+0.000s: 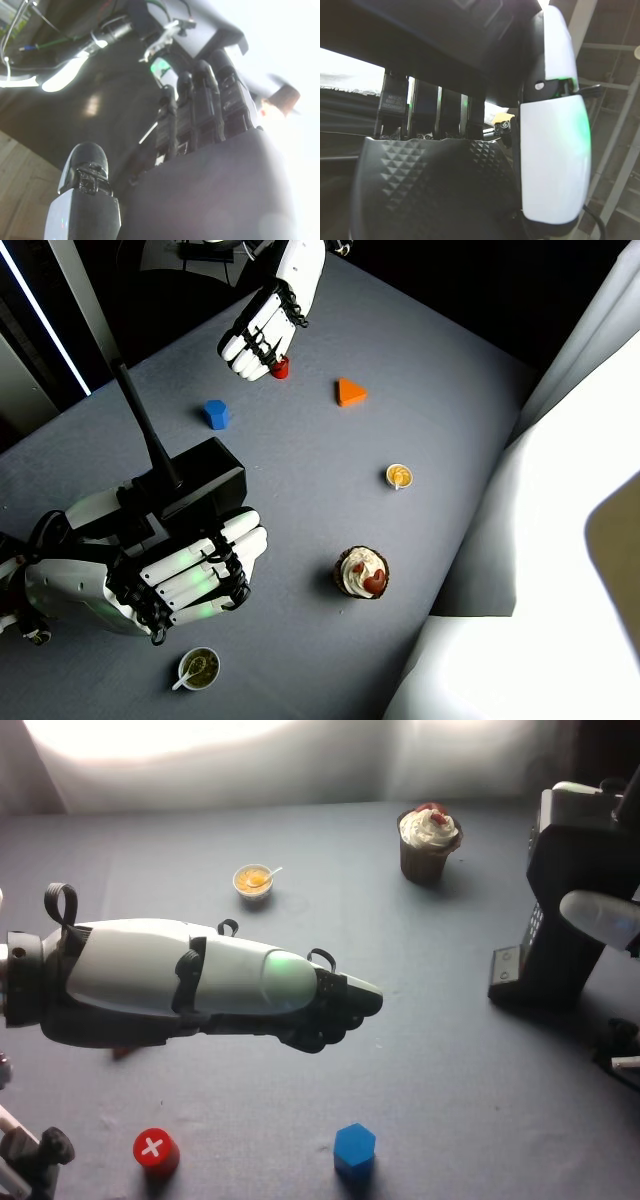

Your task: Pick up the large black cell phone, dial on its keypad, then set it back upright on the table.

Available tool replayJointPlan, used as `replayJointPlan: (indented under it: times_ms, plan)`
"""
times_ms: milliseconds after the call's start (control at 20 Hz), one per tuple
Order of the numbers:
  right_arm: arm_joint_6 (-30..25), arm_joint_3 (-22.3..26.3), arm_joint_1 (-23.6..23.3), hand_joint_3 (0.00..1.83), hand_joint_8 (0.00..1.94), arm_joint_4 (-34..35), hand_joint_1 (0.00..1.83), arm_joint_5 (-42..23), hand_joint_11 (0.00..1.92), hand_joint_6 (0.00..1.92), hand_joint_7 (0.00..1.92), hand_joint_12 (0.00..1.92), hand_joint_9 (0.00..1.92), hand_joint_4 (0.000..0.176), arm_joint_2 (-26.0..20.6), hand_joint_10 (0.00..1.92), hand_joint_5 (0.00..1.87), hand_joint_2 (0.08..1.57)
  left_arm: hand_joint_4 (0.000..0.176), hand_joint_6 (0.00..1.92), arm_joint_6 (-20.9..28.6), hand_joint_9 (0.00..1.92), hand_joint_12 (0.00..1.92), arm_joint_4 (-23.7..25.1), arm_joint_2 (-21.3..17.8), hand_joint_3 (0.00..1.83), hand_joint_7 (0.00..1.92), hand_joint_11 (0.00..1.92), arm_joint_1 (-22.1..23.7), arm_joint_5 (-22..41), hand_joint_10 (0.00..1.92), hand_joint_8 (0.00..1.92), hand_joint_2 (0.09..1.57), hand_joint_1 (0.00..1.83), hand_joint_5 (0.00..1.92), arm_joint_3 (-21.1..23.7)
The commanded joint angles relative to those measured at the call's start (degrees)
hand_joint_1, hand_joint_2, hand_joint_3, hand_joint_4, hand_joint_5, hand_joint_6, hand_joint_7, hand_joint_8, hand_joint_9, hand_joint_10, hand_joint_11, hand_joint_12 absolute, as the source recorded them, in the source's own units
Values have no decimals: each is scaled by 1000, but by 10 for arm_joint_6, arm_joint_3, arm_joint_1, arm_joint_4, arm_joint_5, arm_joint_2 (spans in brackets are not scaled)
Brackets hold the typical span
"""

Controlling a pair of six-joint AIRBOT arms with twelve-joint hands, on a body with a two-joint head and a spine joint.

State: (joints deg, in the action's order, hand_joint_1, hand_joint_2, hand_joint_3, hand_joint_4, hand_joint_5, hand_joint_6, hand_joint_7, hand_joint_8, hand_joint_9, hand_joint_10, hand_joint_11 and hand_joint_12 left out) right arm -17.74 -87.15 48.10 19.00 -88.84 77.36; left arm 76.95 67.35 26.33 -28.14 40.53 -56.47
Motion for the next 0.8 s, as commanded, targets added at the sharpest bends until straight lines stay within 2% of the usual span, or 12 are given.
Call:
replayJointPlan:
  times_ms: [0,150,200,250,350,400,500,750]
  plan:
    - [-9,-3,0,0,0,7,893,-79,161,0,524,1047,540,0,-8,0,551,1050,35,5,3,220,516,-36,1,0,244,0,10,40,5,6,1141,152,283,5]
    - [-9,-3,0,0,0,7,817,-79,42,0,427,1000,422,0,-9,0,458,1051,34,1,3,209,510,-36,3,4,233,0,9,40,0,1,1152,114,266,8]
    - [-9,-3,0,0,0,7,829,-79,1,3,369,946,345,6,-9,0,414,1026,32,0,3,203,464,-36,3,1,232,0,9,40,0,0,1149,130,256,8]
    - [-9,-4,0,0,1,7,838,-79,0,0,371,909,331,5,-9,1,407,1013,34,4,3,212,493,-36,3,0,238,0,9,40,3,2,1140,152,272,8]
    - [-9,-5,0,0,2,7,837,-79,0,1,326,774,275,16,-10,3,374,992,37,2,3,209,496,-36,4,1,232,0,7,40,1,0,1144,134,274,8]
    - [-9,-5,0,0,2,7,837,-79,0,1,326,774,275,16,-11,3,374,992,37,2,2,209,496,-36,4,1,232,0,7,40,1,0,1144,134,274,8]
    - [-9,-5,0,0,0,7,773,-79,0,0,271,683,216,30,-13,0,300,985,34,0,-4,193,433,-42,6,0,220,0,5,41,0,0,1153,156,255,8]
    - [-9,1,10,0,1,7,694,-92,0,0,153,466,115,37,-20,0,153,954,40,0,-8,191,451,-43,7,0,209,0,3,42,2,1,1138,174,243,7]
